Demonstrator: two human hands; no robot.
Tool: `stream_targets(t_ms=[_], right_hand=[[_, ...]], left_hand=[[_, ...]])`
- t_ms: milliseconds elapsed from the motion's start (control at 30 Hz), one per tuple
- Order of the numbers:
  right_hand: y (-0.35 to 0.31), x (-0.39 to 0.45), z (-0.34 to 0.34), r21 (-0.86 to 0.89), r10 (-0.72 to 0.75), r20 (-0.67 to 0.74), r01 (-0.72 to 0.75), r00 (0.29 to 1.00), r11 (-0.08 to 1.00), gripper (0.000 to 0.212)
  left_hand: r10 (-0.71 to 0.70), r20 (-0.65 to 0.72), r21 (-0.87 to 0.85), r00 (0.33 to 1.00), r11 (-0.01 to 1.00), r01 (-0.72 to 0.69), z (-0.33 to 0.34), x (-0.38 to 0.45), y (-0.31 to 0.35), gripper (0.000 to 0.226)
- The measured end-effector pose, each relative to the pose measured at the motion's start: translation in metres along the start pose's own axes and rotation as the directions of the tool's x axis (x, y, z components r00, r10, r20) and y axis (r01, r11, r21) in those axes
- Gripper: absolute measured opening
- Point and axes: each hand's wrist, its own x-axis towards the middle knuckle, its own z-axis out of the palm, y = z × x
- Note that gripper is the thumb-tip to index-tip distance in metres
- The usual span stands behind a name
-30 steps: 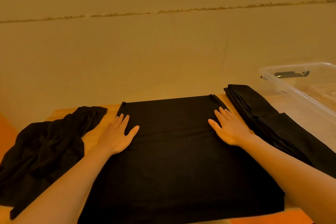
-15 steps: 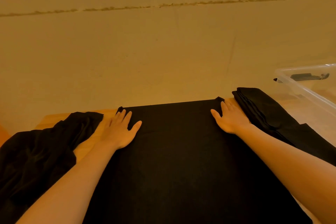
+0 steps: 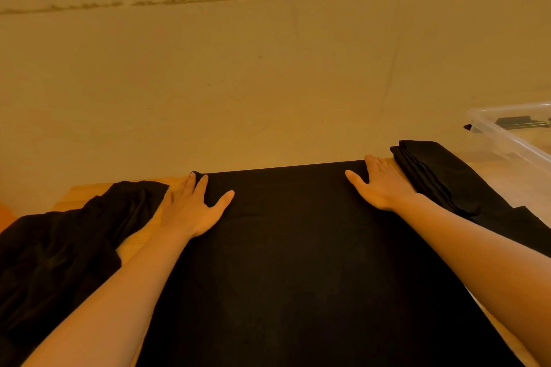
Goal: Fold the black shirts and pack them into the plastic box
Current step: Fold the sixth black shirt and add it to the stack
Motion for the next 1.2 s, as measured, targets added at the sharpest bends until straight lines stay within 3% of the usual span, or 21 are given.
stream_targets(t_ms=[333,467,633,800,967,1067,1200], right_hand=[[0.003,-0.002,0.004,-0.017,0.036,-0.01,-0.036,0.999,0.999,0.083],[0.004,-0.01,0.003,-0.05,-0.063,-0.107,0.058,0.992,0.997,0.078],[-0.008,-0.034,-0.001,-0.07,-0.219,-0.066,0.215,0.973,0.974,0.068],[-0.017,-0.077,0.0,-0.064,-0.345,0.058,0.349,0.937,0.935,0.063],[-0.016,-0.123,0.0,-0.024,-0.382,0.051,0.384,0.923,0.923,0.062],[-0.008,-0.161,-0.002,0.015,-0.399,0.071,0.399,0.914,0.917,0.061],[0.013,-0.218,0.004,0.031,-0.447,0.071,0.446,0.892,0.895,0.061]], left_hand=[[-0.039,0.0,0.082,0.999,0.996,0.039,0.005,0.001,-0.005,0.103],[-0.039,-0.027,0.058,0.999,0.998,0.041,0.004,-0.003,-0.004,0.099],[-0.027,-0.085,0.008,0.996,1.0,0.028,-0.001,-0.017,-0.006,0.089],[0.187,-0.131,-0.015,0.974,0.982,-0.19,-0.005,-0.054,-0.015,0.075],[0.421,-0.008,-0.108,0.907,0.902,-0.419,-0.001,-0.118,-0.023,0.083],[0.48,-0.005,-0.126,0.877,0.87,-0.477,0.005,-0.163,-0.032,0.1],[0.514,-0.084,-0.186,0.853,0.833,-0.521,0.015,-0.222,-0.048,0.078]])
